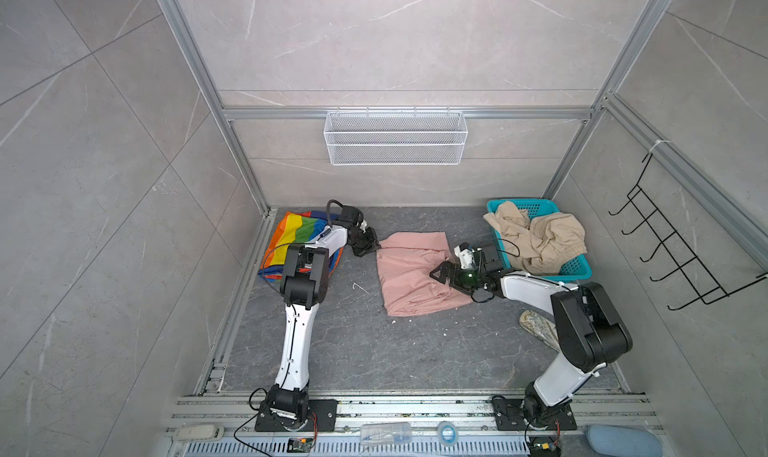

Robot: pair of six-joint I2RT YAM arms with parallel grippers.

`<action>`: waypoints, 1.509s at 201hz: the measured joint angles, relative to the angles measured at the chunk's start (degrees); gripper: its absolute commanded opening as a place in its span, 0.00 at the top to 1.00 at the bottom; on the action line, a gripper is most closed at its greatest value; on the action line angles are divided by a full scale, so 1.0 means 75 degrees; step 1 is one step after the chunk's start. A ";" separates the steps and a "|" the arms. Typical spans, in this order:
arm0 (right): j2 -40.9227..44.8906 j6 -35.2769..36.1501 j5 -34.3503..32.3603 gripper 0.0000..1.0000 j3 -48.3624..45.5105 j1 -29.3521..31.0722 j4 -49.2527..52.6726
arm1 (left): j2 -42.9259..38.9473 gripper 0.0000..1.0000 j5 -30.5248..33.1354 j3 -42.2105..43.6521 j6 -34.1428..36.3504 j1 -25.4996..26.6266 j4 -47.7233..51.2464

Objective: Fold and stack the shorts

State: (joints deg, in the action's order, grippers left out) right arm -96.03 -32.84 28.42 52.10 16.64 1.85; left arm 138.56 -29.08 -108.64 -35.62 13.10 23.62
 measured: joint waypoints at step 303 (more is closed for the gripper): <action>-0.2882 -0.2063 0.1040 0.00 0.3098 -0.0015 -0.1923 | -0.5033 0.01 0.0758 0.9165 -0.3640 0.2588 -0.7676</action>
State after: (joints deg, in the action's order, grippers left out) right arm -117.64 -48.31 36.23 75.33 16.53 -12.58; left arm 100.82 -23.40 -39.90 -62.92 32.51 -33.95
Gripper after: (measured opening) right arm 0.997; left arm 0.994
